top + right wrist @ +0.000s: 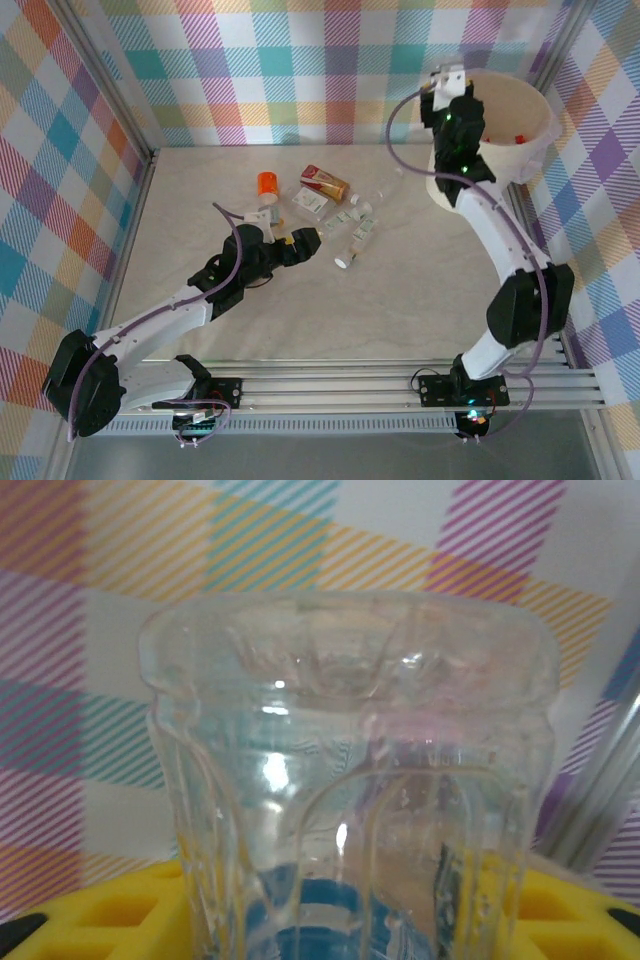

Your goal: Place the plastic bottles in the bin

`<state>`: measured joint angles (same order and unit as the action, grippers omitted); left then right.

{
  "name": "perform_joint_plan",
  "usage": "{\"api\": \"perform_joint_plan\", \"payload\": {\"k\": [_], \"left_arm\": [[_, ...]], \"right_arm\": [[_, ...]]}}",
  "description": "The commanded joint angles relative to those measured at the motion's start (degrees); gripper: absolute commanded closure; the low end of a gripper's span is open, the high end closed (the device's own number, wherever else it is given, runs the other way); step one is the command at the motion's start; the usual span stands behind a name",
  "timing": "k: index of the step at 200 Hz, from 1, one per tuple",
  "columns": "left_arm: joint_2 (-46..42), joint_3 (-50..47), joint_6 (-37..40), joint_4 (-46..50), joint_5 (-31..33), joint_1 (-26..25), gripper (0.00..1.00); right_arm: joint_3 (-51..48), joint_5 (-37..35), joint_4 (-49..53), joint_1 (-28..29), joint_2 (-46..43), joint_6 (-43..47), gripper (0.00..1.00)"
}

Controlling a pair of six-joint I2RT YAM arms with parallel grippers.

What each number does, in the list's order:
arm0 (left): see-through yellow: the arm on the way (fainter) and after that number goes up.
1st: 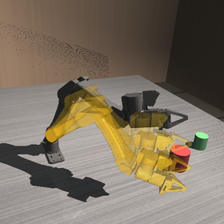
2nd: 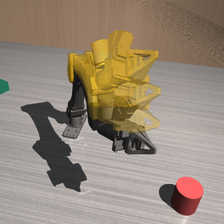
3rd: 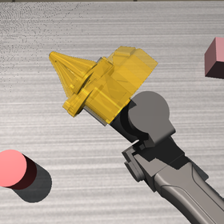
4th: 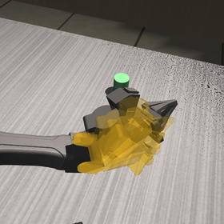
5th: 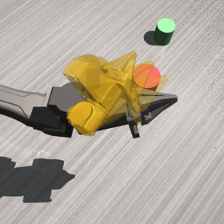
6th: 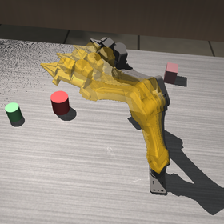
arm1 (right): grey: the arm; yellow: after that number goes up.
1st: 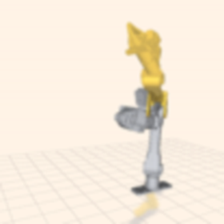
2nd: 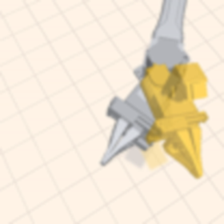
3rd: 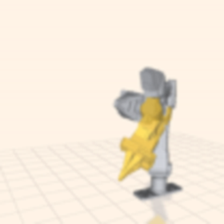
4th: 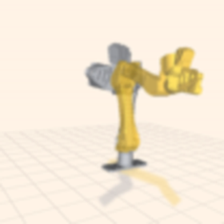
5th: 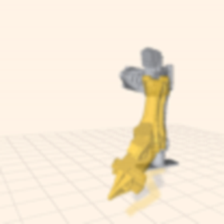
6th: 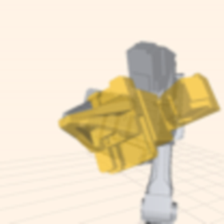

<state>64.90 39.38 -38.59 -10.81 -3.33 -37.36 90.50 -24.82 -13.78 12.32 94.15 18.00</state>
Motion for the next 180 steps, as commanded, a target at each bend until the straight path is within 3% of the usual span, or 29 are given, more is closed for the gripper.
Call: {"api": "perform_joint_plan", "payload": {"k": [1,62,114,180], "left_arm": [[-1.4,-0.1,-0.1,0.1,1.3,-0.2,0.0],[-1.2,0.2,0.8,1.4,2.3,-0.2,0.0],[-0.4,0.4,0.7,2.1,2.5,-0.2,0.0],[0.8,0.6,-0.3,2.6,2.3,-0.1,0.0]], "right_arm": [[7.6,-1.4,4.3,-3.8,4.1,1.8,0.65],[16.7,-2.1,15.4,-14.3,13.9,-7.1,0.63],[20.2,-4.8,12.4,-17.0,20.7,3.7,0.59],[26.4,-10.6,10.6,-18.6,26.7,7.6,0.55]]}}
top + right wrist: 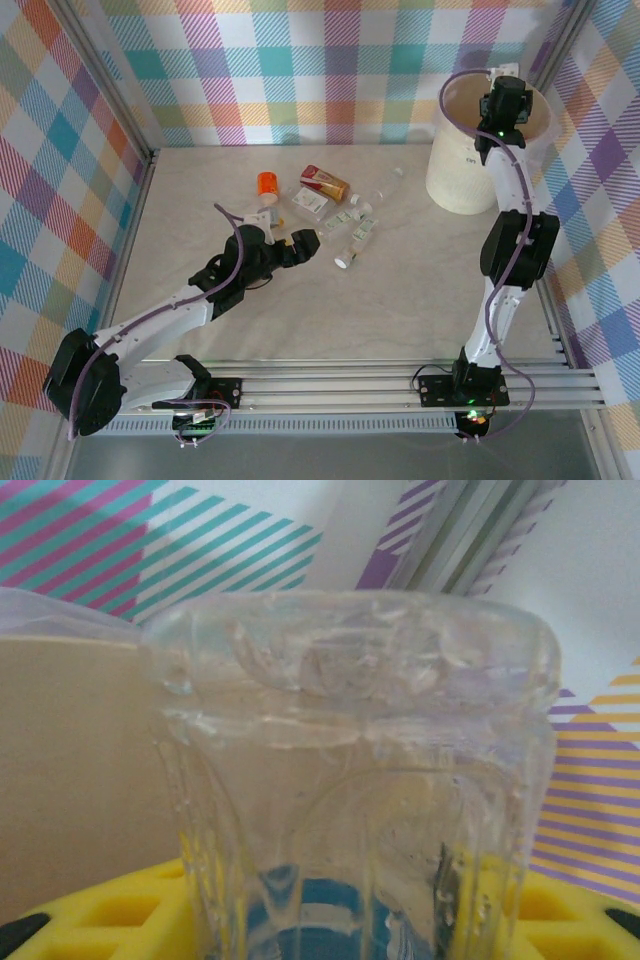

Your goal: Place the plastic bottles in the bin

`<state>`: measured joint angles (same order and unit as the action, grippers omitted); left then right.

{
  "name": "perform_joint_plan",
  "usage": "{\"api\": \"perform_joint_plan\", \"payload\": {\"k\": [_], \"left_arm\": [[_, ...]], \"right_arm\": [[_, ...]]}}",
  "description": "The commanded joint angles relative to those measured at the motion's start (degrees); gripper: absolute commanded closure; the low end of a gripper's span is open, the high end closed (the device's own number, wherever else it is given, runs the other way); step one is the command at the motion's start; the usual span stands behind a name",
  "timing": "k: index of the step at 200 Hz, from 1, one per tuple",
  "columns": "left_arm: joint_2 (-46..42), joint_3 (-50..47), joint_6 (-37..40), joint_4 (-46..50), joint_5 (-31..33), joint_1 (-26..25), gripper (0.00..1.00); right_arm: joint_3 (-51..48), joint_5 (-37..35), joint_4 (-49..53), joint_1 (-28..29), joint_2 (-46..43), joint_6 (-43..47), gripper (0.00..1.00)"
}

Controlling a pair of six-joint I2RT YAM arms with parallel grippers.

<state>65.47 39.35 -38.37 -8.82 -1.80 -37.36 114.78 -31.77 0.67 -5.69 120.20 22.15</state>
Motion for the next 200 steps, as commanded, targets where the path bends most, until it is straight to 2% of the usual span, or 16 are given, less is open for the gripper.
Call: {"api": "perform_joint_plan", "payload": {"k": [1,31,59,90,138,170,189,200], "left_arm": [[0.2,0.6,-0.6,0.6,0.8,-0.1,0.0],[0.2,0.7,-0.6,0.7,1.1,-0.2,0.0],[0.3,0.7,-0.7,1.0,1.1,-0.1,0.0],[0.5,0.7,-0.8,1.0,1.0,-0.2,0.0],[0.0,0.6,-0.6,2.3,2.0,-0.2,0.0],[-1.4,3.6,2.8,11.3,7.6,-0.2,0.0],[-2.2,6.7,5.3,20.0,13.3,0.1,0.0],[-2.0,8.8,6.6,26.6,17.0,0.4,0.0]], "right_arm": [[2.1,-3.7,-3.8,-0.5,0.6,3.5,0.55],[0.9,-7.2,-6.8,-0.3,0.5,5.4,0.38],[-1.7,-11.1,-10.3,-0.4,-0.7,7.1,0.27],[-3.1,-13.1,-11.4,-0.6,-1.8,6.7,0.17],[-3.2,-12.0,-4.5,-0.5,-4.8,0.0,0.12],[-3.0,-9.2,3.8,-0.2,-8.1,-7.1,0.07],[-3.7,-5.2,7.7,0.0,-10.8,-10.7,0.0],[-3.9,-3.2,10.4,0.2,-12.4,-12.9,0.0]]}}
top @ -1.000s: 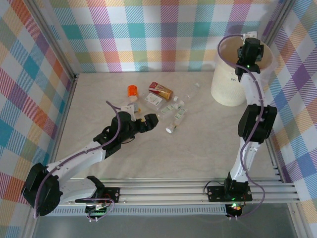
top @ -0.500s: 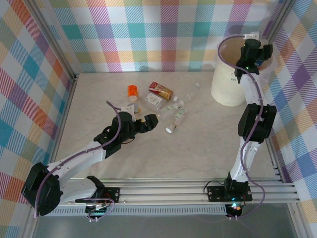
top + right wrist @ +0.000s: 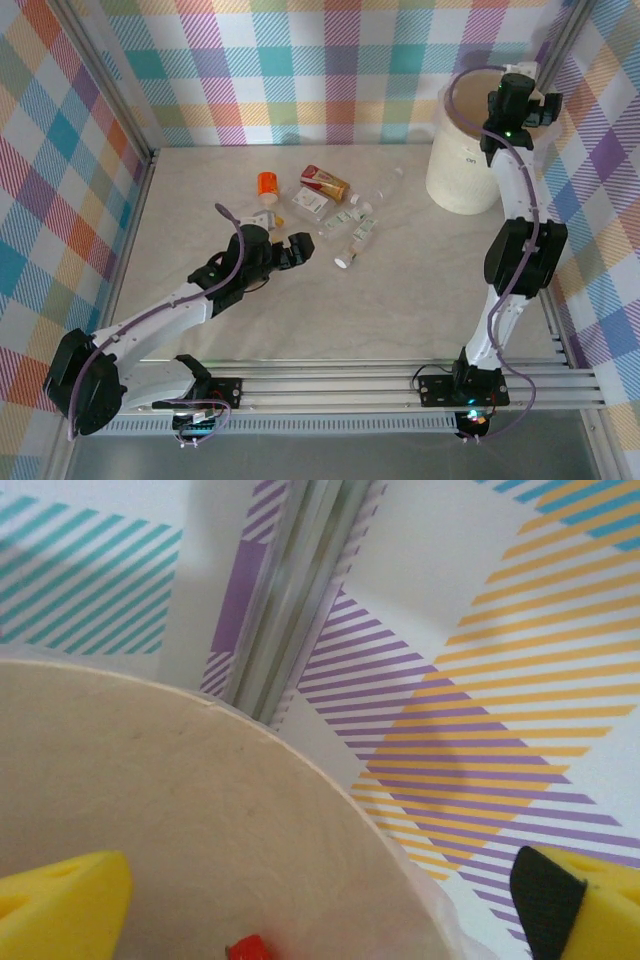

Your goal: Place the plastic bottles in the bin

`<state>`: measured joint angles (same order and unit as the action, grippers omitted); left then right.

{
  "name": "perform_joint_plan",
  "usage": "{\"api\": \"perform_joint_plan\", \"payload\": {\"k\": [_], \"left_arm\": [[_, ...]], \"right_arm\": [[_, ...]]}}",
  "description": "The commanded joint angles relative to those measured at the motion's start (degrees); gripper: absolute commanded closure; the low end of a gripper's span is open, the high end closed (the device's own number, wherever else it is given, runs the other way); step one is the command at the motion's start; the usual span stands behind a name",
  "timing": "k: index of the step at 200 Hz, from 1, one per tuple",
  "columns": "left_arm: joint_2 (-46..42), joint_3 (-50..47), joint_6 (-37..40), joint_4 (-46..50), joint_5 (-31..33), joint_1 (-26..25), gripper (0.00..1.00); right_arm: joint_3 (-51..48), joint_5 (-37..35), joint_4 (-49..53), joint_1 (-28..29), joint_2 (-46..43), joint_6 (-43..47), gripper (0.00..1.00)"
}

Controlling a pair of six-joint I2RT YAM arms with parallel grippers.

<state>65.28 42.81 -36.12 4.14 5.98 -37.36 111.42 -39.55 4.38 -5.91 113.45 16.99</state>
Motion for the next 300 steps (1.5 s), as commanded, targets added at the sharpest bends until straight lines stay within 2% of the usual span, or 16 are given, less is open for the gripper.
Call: {"api": "perform_joint_plan", "payload": {"k": [1,22,49,69,88,105,134,167,232,271,300], "left_arm": [[-1.8,5.5,4.4,13.9,9.5,0.5,0.0],[-0.5,8.7,6.8,22.7,12.8,1.7,0.0],[1.1,10.9,10.6,28.9,13.3,3.5,0.0],[3.3,12.1,13.7,31.9,14.0,5.6,0.0],[7.0,14.2,17.6,34.7,12.4,7.7,0.0],[10.6,16.8,20.6,37.0,10.7,9.1,0.0],[16.4,19.8,24.7,38.6,5.9,12.1,0.0],[22.9,21.7,26.6,38.0,8.1,13.4,0.0],[30.9,21.0,28.1,35.7,1.4,16.5,0.0],[32.5,18.9,29.3,34.2,-0.3,16.4,0.02],[32.4,17.5,29.8,33.3,-0.6,16.2,0.06]], "right_arm": [[-0.5,4.9,6.9,0.5,-5.8,-8.0,0.0],[-1.5,8.9,10.6,1.4,-8.9,-10.8,0.0],[-4.5,13.2,12.4,3.1,-13.5,-14.9,0.0],[-7.5,19.8,15.1,3.9,-17.8,-18.1,0.0],[-14.3,27.5,11.6,4.5,-23.3,-20.2,0.0],[-19.1,30.4,8.0,5.0,-26.8,-20.6,0.0],[-21.1,32.7,9.1,5.3,-29.8,-22.1,0.0],[-22.9,37.5,10.0,5.6,-32.8,-22.9,0.0],[-30.4,64.3,10.5,6.8,-39.7,-31.4,0.0],[-34.8,69.2,11.3,11.9,-41.9,-32.9,0.0],[-38.0,69.5,11.7,14.5,-43.3,-34.1,0.0]]}}
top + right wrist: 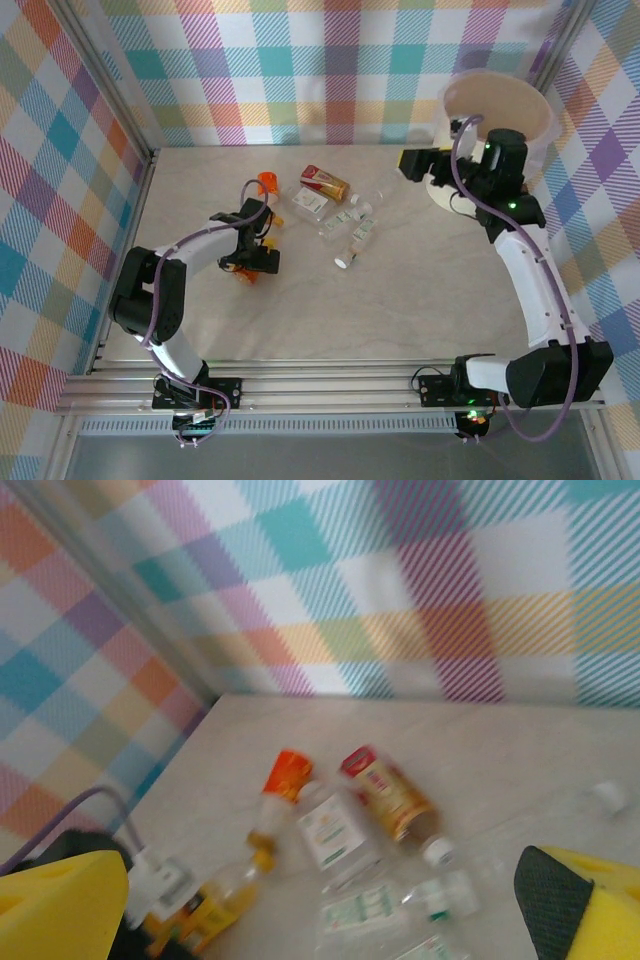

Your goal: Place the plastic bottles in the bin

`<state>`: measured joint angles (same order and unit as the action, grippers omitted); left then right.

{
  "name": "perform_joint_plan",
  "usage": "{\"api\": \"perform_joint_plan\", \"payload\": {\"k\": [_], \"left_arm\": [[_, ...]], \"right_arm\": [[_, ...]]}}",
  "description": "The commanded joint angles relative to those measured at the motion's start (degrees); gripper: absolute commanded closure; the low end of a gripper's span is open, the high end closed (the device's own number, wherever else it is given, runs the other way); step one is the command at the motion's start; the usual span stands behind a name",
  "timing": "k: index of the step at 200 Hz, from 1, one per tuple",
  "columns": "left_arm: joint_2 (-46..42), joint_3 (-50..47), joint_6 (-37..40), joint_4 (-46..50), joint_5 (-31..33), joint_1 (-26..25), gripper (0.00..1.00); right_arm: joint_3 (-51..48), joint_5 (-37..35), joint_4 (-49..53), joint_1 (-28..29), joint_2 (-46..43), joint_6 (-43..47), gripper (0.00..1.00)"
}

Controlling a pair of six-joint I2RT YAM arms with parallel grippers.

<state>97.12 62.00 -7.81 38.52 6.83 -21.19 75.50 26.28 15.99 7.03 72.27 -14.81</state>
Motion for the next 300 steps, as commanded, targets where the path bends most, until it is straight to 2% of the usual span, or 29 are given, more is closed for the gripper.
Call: {"api": "perform_joint_plan", "payload": {"k": [1,61,90,147,191,225,259,300], "left_arm": [[0.5,-1.7,1.4,-1.1,-1.5,0.0,0.07],[1.3,-2.7,1.8,-3.0,2.6,-1.7,0.23],[0.0,-3.7,1.7,-4.7,3.6,-2.6,0.36],[-5.0,-6.7,2.1,-9.5,3.9,-5.6,0.45],[-11.5,-9.8,0.4,-15.7,-1.8,-9.1,0.46],[-17.0,-11.4,-3.1,-22.1,-8.8,-12.7,0.46],[-21.1,-13.8,-9.7,-38.8,-20.2,-15.4,0.47],[-20.5,-12.9,-14.8,-52.1,-28.8,-18.3,0.47]], "right_arm": [[-2.2,3.7,0.1,1.6,-2.2,-2.5,0.0],[-7.4,3.3,-2.5,1.8,-2.2,-7.1,0.0],[-8.9,2.0,-2.5,1.8,-1.6,-6.3,0.0],[-12.4,0.6,-4.9,1.8,-2.2,-8.0,0.0],[-15.8,3.6,-10.2,1.8,-3.7,-10.1,0.0],[-18.5,10.2,-15.6,1.8,-4.2,-13.5,0.0],[-17.8,13.1,-14.8,2.5,-4.7,-12.0,0.0],[-14.0,17.5,-10.6,4.7,-3.2,-9.5,0.0]]}}
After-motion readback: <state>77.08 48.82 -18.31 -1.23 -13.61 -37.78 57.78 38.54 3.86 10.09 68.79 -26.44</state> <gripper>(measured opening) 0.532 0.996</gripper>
